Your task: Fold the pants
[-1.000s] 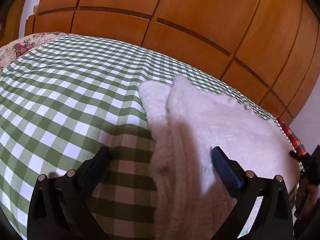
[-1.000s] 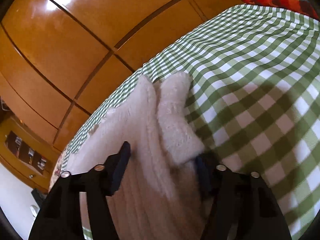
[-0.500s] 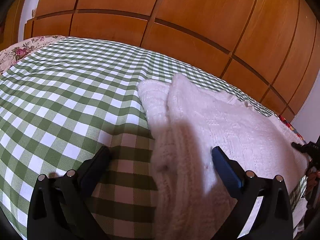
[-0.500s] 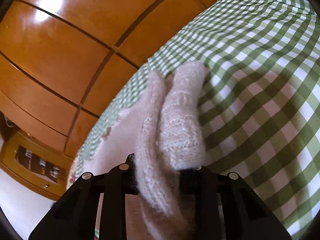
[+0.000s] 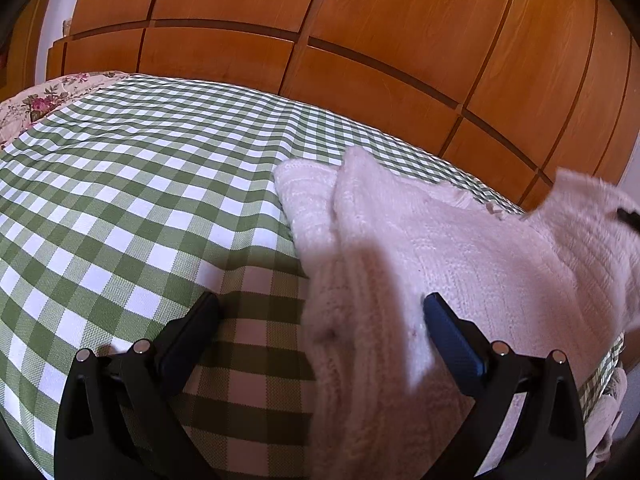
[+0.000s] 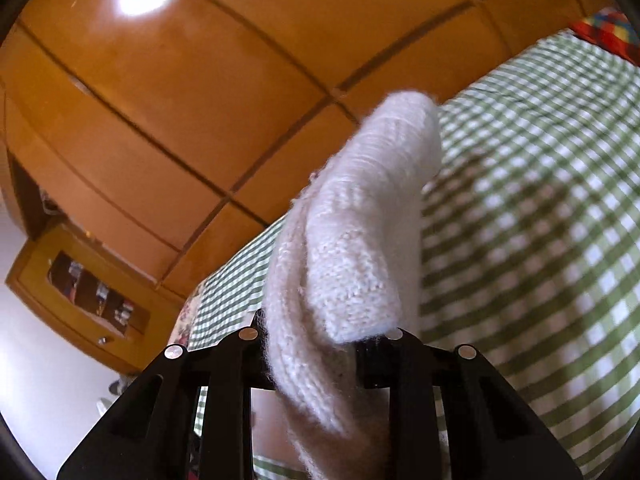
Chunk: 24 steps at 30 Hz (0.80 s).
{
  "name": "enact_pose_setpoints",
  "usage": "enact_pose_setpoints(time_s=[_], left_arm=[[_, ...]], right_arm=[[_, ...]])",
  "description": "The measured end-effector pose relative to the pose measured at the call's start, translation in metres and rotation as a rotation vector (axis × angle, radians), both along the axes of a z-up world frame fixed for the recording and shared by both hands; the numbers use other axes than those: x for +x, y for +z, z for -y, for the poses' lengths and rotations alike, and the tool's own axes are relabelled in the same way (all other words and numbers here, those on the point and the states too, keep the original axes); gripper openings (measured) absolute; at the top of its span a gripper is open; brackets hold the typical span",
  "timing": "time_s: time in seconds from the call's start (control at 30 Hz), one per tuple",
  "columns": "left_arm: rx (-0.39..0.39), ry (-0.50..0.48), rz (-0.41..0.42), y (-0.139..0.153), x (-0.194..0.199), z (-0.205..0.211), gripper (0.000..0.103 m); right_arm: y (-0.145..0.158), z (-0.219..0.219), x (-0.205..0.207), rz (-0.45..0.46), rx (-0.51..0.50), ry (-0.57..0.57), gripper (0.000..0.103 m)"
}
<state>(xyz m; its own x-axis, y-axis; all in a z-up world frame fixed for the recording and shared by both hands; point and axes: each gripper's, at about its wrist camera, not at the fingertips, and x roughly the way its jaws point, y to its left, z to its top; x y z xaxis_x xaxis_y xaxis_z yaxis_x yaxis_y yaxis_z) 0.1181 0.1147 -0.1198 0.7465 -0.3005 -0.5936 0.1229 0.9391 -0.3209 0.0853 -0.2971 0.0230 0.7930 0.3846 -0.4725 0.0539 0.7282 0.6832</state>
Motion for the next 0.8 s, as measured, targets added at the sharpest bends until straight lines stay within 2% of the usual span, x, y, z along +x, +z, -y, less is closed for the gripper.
enact_pose_setpoints(time_s=[0.17,0.3,0.57,0.67,0.73,0.77,0.8], left_arm=[[-0.008,-0.002,0.008,-0.001,-0.001,-0.002,0.101],[-0.009,-0.002,0.01,-0.001,-0.001,-0.002,0.101],[-0.014,-0.007,0.018,-0.002,-0.002,-0.003,0.101],[-0.01,-0.009,0.018,-0.002,-0.002,-0.003,0.101],[-0.014,-0.012,0.02,-0.002,-0.002,-0.003,0.101],[-0.015,-0.013,0.021,-0.002,-0.002,-0.003,0.101],[-0.016,-0.014,0.022,-0.002,-0.002,-0.003,0.101]], right_arm=[[0.018,-0.054,0.021,0.018,-0.05,0.089,0.024],[0.018,-0.098,0.04,0.018,-0.094,0.167,0.024],[-0.027,-0.194,0.07,-0.042,-0.231,0.314,0.024],[-0.048,-0.227,0.067,-0.072,-0.331,0.363,0.025],[-0.056,-0.239,0.061,-0.061,-0.398,0.376,0.034],[-0.057,-0.238,0.059,-0.044,-0.395,0.39,0.048],[-0.054,-0.237,0.053,-0.018,-0.357,0.428,0.056]])
